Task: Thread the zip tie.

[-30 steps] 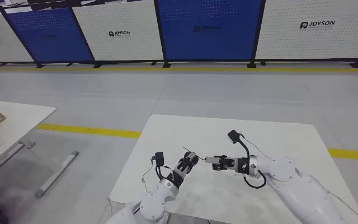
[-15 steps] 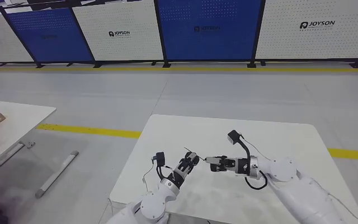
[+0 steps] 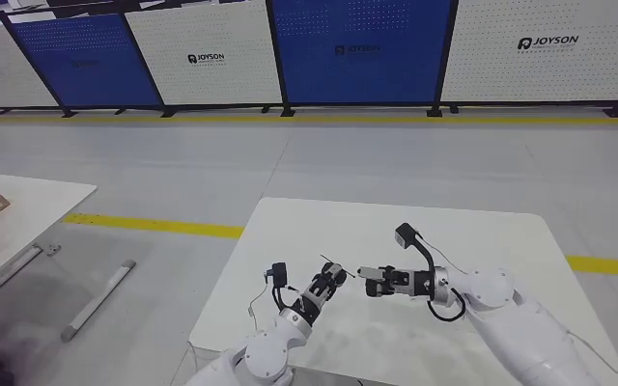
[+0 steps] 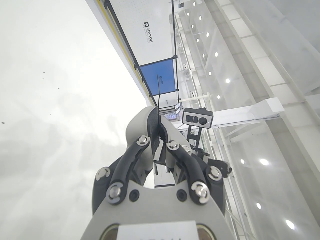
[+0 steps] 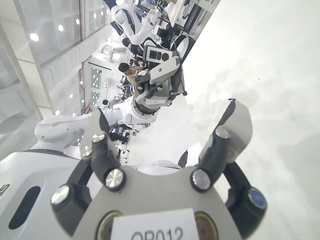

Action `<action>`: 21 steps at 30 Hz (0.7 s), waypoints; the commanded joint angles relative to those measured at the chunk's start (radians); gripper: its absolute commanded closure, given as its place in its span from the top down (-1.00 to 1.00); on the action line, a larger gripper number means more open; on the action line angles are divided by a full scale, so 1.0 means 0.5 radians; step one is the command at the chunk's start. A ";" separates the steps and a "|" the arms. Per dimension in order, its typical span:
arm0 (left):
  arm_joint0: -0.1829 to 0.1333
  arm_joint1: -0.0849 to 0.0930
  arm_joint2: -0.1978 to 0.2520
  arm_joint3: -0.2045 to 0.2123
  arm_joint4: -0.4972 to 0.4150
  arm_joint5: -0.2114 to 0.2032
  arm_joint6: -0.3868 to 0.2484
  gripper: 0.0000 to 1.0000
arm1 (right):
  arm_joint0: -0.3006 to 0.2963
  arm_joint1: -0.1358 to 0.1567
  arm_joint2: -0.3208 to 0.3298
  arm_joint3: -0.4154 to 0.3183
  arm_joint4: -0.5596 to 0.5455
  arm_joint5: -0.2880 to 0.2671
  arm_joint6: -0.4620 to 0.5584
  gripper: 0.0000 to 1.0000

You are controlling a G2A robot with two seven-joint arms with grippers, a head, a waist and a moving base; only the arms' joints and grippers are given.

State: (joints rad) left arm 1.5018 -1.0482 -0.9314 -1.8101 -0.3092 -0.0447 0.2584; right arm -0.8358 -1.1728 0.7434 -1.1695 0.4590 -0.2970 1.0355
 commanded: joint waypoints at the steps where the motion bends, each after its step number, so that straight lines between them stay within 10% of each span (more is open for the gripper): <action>1: 0.004 -0.006 -0.010 -0.001 -0.006 0.000 0.000 -1.00 | -0.007 0.000 0.012 -0.002 -0.006 0.011 -0.002 1.00; 6: 0.028 -0.011 -0.037 -0.012 0.000 -0.008 -0.042 -1.00 | -0.007 -0.013 0.010 0.020 -0.015 0.048 0.007 -0.02; 21: 0.108 -0.029 -0.102 -0.069 0.043 -0.025 -0.123 -1.00 | 0.041 -0.069 -0.007 0.125 -0.005 0.099 0.075 -0.38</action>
State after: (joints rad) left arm 1.5545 -1.0621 -0.9807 -1.8441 -0.2891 -0.0577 0.1983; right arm -0.8160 -1.2059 0.7405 -1.1087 0.4567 -0.2479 1.0712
